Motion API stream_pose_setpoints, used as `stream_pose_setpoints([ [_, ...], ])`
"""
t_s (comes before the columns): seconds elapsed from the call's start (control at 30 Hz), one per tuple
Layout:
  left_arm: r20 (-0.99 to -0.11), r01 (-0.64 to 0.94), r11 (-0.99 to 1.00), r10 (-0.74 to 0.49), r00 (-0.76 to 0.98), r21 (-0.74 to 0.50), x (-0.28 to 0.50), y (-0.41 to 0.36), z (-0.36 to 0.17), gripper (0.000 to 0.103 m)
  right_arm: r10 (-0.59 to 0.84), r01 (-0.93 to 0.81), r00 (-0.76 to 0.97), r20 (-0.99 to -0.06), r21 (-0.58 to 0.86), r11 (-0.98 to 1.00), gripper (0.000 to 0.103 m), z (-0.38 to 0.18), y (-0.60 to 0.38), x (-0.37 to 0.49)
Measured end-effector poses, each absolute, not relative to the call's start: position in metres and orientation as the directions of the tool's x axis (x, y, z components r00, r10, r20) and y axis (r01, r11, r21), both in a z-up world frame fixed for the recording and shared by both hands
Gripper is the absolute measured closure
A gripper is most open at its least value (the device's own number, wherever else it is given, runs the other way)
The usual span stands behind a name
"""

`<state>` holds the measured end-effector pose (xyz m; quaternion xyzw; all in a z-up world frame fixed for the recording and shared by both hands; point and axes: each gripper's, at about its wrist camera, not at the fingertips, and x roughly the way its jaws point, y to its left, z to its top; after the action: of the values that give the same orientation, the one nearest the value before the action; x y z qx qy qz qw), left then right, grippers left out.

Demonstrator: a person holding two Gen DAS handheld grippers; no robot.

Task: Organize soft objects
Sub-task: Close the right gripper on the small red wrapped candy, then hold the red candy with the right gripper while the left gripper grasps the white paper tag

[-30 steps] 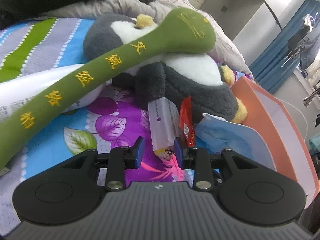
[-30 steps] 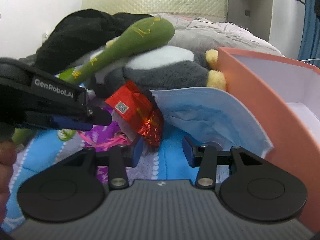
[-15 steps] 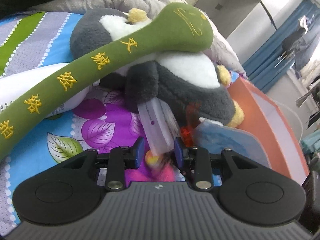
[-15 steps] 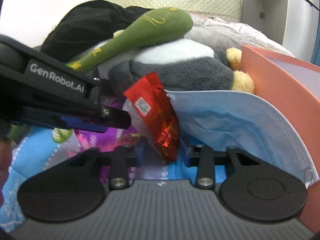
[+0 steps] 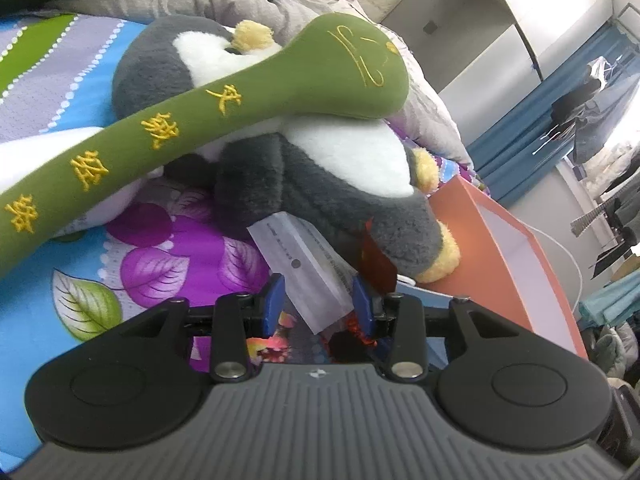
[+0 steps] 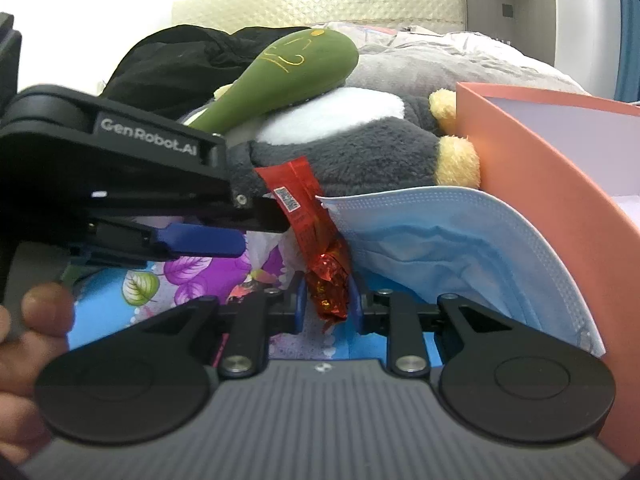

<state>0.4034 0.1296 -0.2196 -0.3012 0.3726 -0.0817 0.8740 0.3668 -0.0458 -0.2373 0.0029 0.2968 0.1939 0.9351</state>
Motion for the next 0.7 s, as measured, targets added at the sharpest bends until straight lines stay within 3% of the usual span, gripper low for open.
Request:
stream_pose_setpoints([
  [0.07, -0.595, -0.076, 0.797, -0.379, 0.709, -0.599, 0.401, 0.128, -0.22, 0.086, 0.374, -0.365, 0.744, -0.553, 0.132, 0.922, 0.078, -0.236, -0.047, 0.365],
  [0.13, -0.59, -0.07, 0.799, -0.378, 0.714, -0.597, 0.396, 0.125, -0.218, 0.091, 0.378, -0.368, 0.744, -0.552, 0.134, 0.92, 0.078, -0.233, -0.048, 0.361],
  [0.17, -0.589, -0.069, 0.802, -0.373, 0.717, -0.593, 0.393, 0.124, -0.216, 0.1, 0.38, -0.37, 0.742, -0.552, 0.134, 0.919, 0.078, -0.232, -0.049, 0.359],
  [0.7, -0.547, -0.041, 0.811, -0.356, 0.758, -0.584, 0.304, 0.11, -0.169, 0.103, 0.403, -0.387, 0.728, -0.554, 0.152, 0.909, 0.081, -0.191, -0.075, 0.288],
])
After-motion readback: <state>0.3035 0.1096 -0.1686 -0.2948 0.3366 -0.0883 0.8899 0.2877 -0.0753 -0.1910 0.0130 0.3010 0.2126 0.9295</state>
